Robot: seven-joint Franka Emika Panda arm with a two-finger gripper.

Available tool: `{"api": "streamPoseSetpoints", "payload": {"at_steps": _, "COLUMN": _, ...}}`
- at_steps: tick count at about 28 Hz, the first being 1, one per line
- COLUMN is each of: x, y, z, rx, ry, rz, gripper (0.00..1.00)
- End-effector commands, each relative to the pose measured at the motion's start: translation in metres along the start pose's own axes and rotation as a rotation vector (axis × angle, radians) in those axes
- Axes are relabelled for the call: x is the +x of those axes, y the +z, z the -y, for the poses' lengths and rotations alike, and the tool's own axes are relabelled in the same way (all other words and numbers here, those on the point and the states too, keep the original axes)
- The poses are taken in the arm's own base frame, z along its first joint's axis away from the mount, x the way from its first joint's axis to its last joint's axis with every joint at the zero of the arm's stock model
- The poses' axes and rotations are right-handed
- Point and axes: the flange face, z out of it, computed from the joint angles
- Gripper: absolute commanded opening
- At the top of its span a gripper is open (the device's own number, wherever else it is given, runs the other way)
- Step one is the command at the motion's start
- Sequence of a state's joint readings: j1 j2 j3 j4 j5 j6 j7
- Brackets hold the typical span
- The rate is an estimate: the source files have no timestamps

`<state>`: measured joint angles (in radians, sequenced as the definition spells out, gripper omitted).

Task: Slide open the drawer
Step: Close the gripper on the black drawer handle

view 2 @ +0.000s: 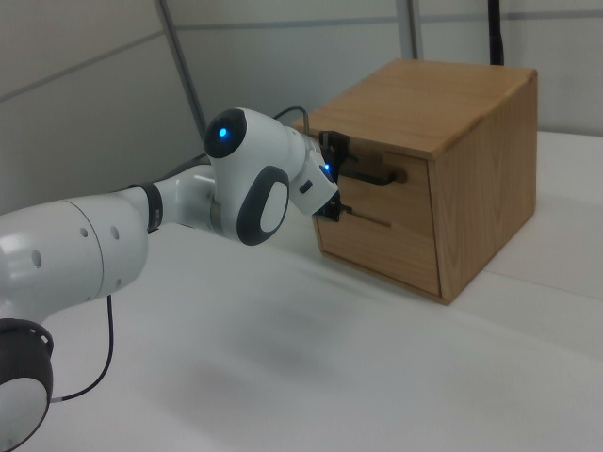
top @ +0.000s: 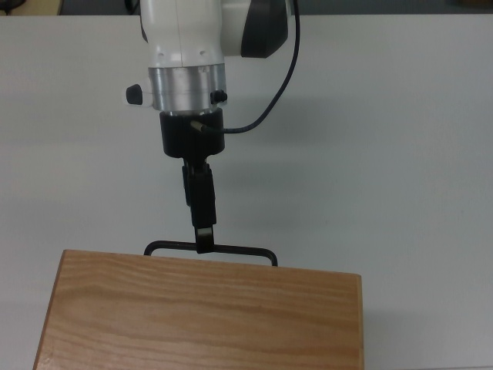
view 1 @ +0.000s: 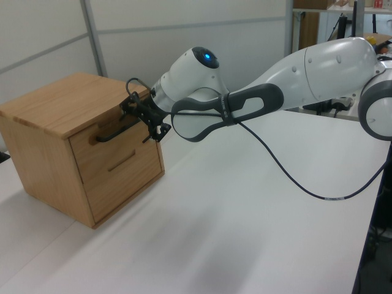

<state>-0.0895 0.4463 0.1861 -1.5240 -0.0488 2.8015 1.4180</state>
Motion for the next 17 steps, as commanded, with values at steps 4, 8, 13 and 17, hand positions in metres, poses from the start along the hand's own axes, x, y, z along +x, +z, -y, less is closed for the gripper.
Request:
{"api": "streamPoseSetpoints", "payload": {"at_steps": 4, "x": -0.0021, "y": 0.0018, "z": 0.0040, "rx": 0.020, "ry": -0.041, "rz": -0.007, "gripper": 0.47}}
{"api": "streamPoseSetpoints", "payload": {"at_steps": 8, "x": -0.0028, "y": 0.0011, "z": 0.0045, "rx": 0.018, "ry": -0.054, "rz": -0.012, "gripper": 0.28}}
{"api": "streamPoseSetpoints", "payload": {"at_steps": 13, "x": -0.0035, "y": 0.0001, "z": 0.0045, "rx": 0.016, "ry": -0.084, "rz": -0.023, "gripper": 0.12}}
{"api": "streamPoseSetpoints", "payload": {"at_steps": 17, "x": -0.0061, "y": 0.0043, "z": -0.0015, "rx": 0.000, "ry": -0.108, "rz": -0.028, "gripper": 0.08}}
